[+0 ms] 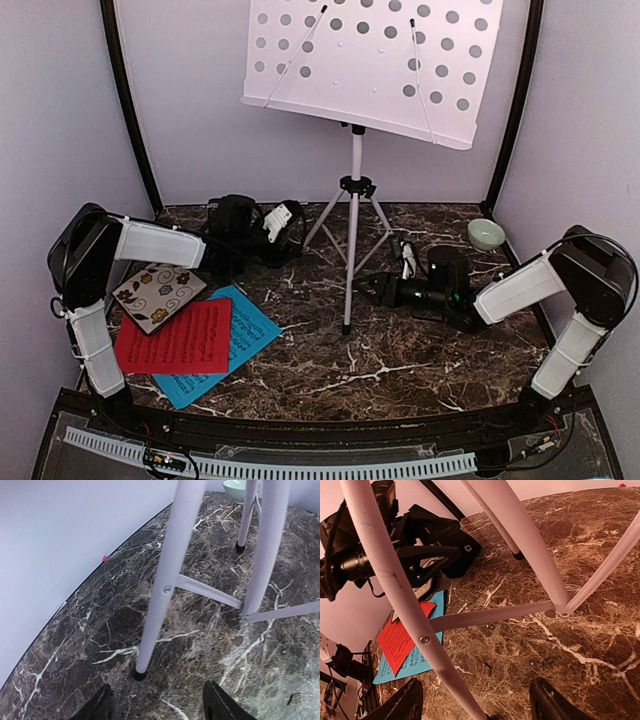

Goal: Set up the instrument practice props

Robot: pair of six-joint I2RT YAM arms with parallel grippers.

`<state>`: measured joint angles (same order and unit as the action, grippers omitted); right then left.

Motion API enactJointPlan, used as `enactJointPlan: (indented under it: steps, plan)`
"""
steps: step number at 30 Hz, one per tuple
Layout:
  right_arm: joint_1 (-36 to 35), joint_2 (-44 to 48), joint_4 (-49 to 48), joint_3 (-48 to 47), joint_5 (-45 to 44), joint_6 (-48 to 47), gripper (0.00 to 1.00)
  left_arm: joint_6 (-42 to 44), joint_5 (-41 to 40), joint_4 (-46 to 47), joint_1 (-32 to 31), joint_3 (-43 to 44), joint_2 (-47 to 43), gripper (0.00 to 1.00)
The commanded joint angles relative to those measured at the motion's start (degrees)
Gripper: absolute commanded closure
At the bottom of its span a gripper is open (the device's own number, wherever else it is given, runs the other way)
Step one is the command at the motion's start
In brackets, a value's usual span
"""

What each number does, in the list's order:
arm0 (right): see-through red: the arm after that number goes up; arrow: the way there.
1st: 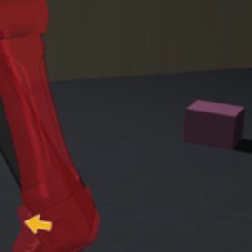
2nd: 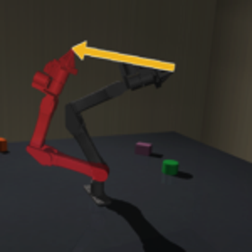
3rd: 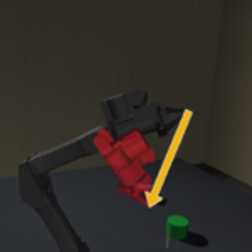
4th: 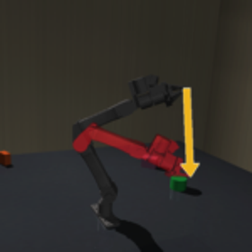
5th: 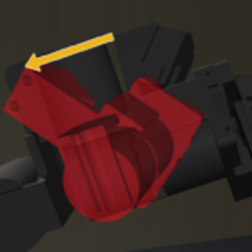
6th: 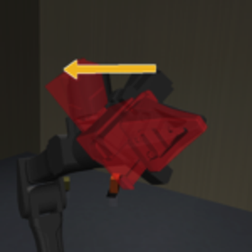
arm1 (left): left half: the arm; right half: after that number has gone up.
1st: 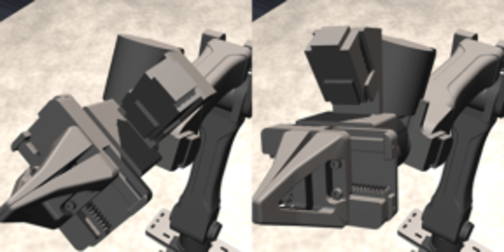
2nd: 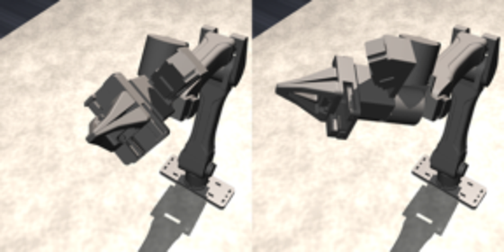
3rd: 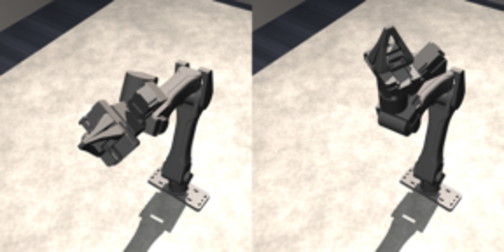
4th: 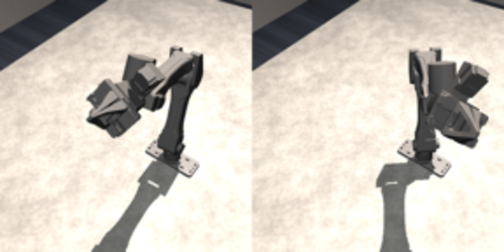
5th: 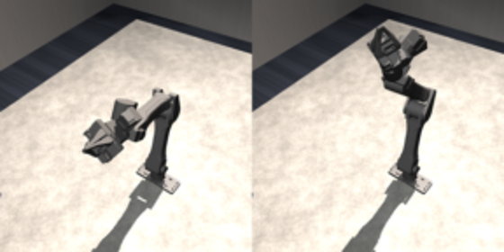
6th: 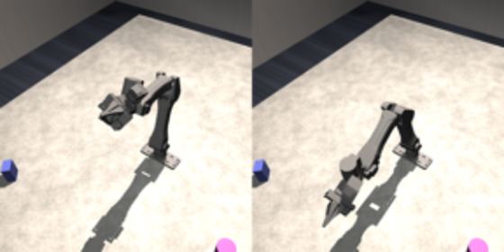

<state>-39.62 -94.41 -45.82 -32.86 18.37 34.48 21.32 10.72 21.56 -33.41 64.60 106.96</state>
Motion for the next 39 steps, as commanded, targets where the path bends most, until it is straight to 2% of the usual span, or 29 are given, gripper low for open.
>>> enactJointPlan:
  steps: [1, 6, 13, 23, 29, 39]
  plan:
    - [-1.6, -3.2, -11.3, 0.2, 0.5, 3.7, 0.26, 6.7, 2.1, -3.4, 1.1, 5.0, 2.5, 0.39]
    - [-2.9, -6.8, -14.2, -0.8, 0.3, 5.2, 0.27, 9.6, 3.9, -3.9, 1.5, 8.7, 6.4, 0.42]
    - [-3.3, -10.4, -17.0, -1.5, -0.1, 6.3, 0.33, 12.7, 2.8, -1.0, 1.5, 11.5, 10.2, 0.48]
    - [-4.1, -13.1, -19.4, -3.4, 0.4, 8.2, 0.49, 14.4, 4.5, -0.2, 1.5, 16.3, 13.4, 0.57]
    - [-4.2, -12.7, -19.6, -2.4, 0.3, 8.9, 0.59, 14.6, 5.6, -0.9, 1.4, 18.7, 14.7, 0.67]
    - [-4.5, -11.3, -18.5, -1.4, 0.7, 9.2, 0.74, 16.4, 6.0, -0.9, 0.2, 18.8, 14.9, 0.70]
